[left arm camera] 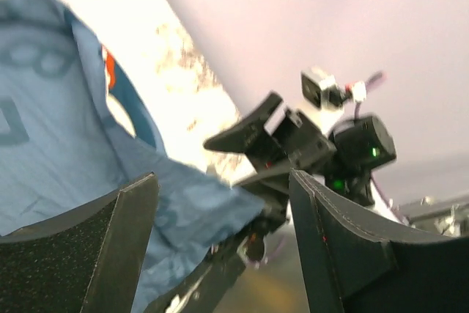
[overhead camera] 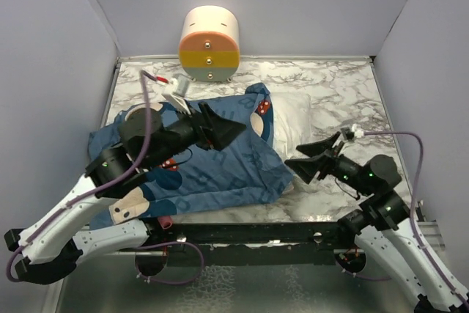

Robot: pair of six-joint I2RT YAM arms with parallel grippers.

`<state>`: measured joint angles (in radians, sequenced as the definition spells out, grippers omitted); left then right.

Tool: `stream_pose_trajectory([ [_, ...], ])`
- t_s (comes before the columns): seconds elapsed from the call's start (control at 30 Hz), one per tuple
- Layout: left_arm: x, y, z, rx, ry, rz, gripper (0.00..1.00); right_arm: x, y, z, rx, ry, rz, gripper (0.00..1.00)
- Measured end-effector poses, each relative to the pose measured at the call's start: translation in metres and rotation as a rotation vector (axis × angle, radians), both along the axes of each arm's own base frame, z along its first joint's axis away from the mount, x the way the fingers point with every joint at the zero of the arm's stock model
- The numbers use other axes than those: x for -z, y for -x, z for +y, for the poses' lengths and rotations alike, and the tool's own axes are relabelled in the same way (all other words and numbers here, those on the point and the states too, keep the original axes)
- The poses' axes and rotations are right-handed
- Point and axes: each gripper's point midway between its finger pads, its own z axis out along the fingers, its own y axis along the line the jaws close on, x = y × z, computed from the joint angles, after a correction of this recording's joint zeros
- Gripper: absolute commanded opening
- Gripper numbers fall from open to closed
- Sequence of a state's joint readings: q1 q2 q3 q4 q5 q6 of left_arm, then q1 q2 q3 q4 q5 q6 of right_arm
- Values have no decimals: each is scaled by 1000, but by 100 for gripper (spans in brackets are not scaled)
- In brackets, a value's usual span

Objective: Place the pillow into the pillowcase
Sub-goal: Stuff the pillow into the pillowcase.

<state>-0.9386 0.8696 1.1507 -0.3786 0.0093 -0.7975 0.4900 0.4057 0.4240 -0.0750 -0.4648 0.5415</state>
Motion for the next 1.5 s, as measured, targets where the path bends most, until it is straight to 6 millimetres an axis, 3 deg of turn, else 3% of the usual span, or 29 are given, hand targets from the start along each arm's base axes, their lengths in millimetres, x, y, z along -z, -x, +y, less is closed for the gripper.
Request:
stream_pose_trajectory([
  [0.07,-43,-5,12,-55,19,-59,76,-41,2,-8,36,-25,-77,86],
  [0.13,-68,-9,21,-97,28,-97,76,-73,-2,-13,77,-38,-130,87],
  [0.2,-75,-21,20,-140,-16,-109,80,-86,-14,-14,115,-23,-129,87],
  [0.27,-65,-44,5,-172,-119,-104,84,-82,-31,-12,151,8,-96,87],
  [0.37,-30,-88,-31,-197,-321,-94,87,-56,-57,-11,215,75,-6,87],
  [0.47,37,-132,-60,-186,-544,-63,88,-22,-77,-11,266,150,99,87],
  [0.53,79,-156,-58,-181,-674,-25,88,-9,-84,-11,283,172,143,87],
  [0.6,107,-177,-49,-187,-761,14,88,1,-91,-11,295,182,180,88],
  [0.7,122,-196,-39,-189,-801,42,83,9,-98,-12,311,182,219,88],
  [0.77,122,-198,-41,-173,-795,41,70,12,-104,-13,319,177,235,88],
  [0.9,120,-195,-51,-136,-763,30,13,28,-118,-12,310,174,286,87],
  [0.97,117,-194,-56,-125,-738,27,2,42,-124,-6,284,179,312,79],
  [1.13,107,-194,-70,-85,-653,25,0,66,-129,16,154,161,351,22],
  [1.2,101,-196,-75,-71,-600,30,0,66,-127,27,91,118,354,9],
  [1.37,58,-196,-104,-13,-368,43,0,39,-123,42,-1,9,323,1],
  [1.47,-9,-191,-143,59,-188,-32,0,3,-130,49,-15,-51,279,1],
  [1.5,-23,-191,-150,67,-159,-51,0,-12,-133,50,-17,-68,250,1],
])
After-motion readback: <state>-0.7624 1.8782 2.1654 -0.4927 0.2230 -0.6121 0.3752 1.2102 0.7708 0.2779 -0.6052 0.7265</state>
